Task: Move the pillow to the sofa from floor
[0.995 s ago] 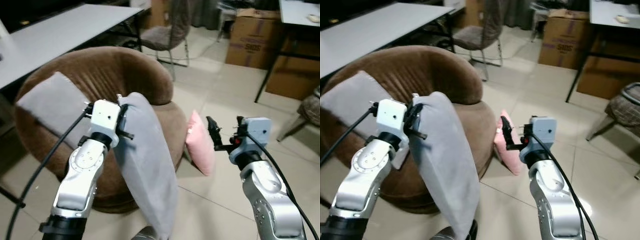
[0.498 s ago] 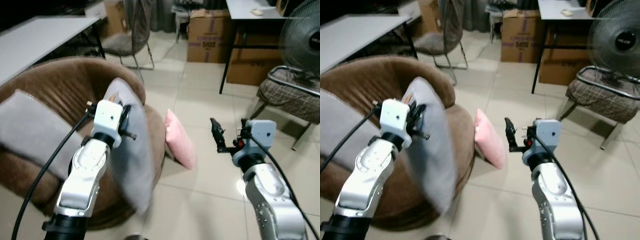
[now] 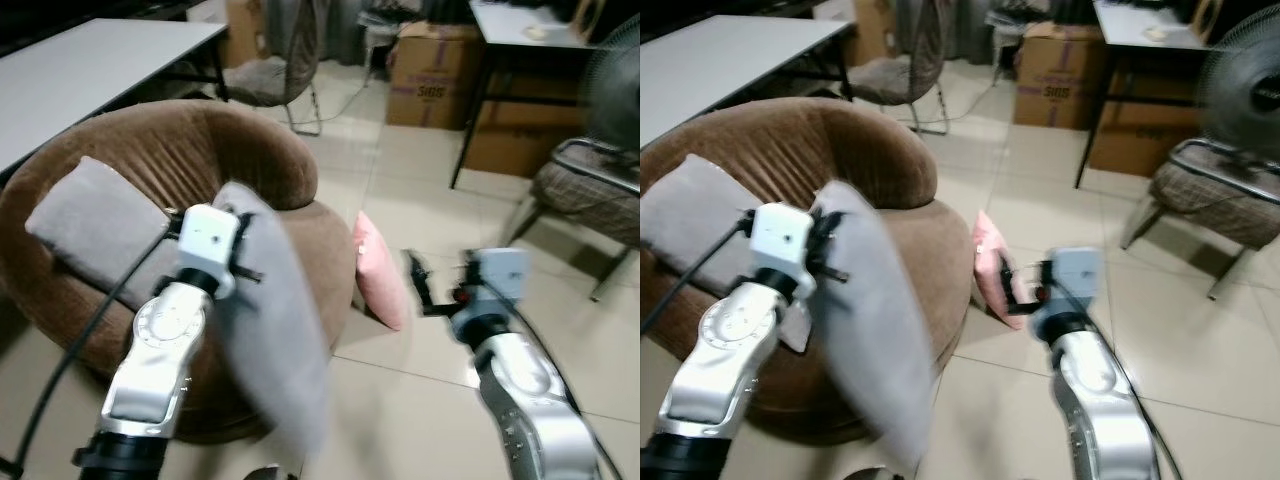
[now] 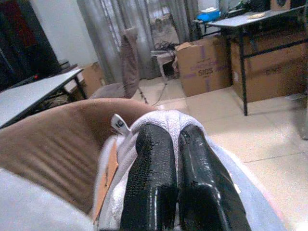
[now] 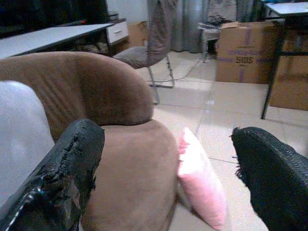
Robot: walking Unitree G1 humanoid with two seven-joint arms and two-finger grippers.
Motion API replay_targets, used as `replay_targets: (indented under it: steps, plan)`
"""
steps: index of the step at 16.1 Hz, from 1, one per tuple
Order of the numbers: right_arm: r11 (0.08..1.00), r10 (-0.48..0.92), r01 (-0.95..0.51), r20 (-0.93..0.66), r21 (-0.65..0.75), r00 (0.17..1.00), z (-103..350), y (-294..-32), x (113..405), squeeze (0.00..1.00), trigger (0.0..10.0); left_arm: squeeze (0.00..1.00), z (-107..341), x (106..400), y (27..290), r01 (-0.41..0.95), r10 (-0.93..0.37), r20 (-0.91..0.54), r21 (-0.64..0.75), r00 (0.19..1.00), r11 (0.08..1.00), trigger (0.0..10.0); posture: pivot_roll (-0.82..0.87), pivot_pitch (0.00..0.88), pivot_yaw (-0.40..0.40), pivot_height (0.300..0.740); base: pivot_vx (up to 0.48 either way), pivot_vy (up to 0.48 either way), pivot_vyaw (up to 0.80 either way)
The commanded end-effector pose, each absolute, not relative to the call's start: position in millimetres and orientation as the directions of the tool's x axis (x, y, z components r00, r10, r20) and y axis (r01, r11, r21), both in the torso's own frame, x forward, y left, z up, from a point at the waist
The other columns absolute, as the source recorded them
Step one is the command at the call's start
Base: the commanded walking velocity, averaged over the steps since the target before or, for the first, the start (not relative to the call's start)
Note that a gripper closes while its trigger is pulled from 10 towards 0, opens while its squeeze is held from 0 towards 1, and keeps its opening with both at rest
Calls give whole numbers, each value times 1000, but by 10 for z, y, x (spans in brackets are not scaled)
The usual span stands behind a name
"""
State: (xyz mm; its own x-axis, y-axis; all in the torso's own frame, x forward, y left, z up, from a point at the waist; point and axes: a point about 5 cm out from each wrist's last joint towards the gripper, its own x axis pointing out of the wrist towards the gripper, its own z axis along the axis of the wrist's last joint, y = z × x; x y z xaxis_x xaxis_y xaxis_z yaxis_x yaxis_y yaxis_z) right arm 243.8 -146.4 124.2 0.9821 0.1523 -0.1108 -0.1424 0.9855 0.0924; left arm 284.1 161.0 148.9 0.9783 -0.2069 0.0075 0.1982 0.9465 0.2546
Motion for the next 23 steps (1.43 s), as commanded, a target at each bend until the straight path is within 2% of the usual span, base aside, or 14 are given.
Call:
replay_targets:
  steps: [1,5,12,15,23]
  plan:
    - [989,138,-129,-125,75,983,1235,-1512,2439,0,10000,0,1641,2851,1561,197,-225,81,262,971,945,10000,16,0,53,740,0,368,0]
    - [987,145,-135,-132,82,980,1235,-1495,2448,0,10000,0,1644,2863,1572,193,-221,82,265,972,945,10000,18,0,52,740,0,365,0]
    - [985,155,-144,-134,91,979,1239,-1486,2451,0,10000,0,1680,2886,1556,193,-222,108,232,969,954,10000,12,0,56,740,0,0,0]
    - [985,162,-151,-141,86,977,1238,-1485,2484,0,10000,0,1682,2892,1601,173,-202,111,224,973,959,10000,17,0,51,740,306,0,-794]
    - [978,207,-199,-156,64,966,1207,-1451,2519,0,10000,0,1705,2908,1706,149,-182,118,244,976,958,10000,32,0,46,740,343,0,0]
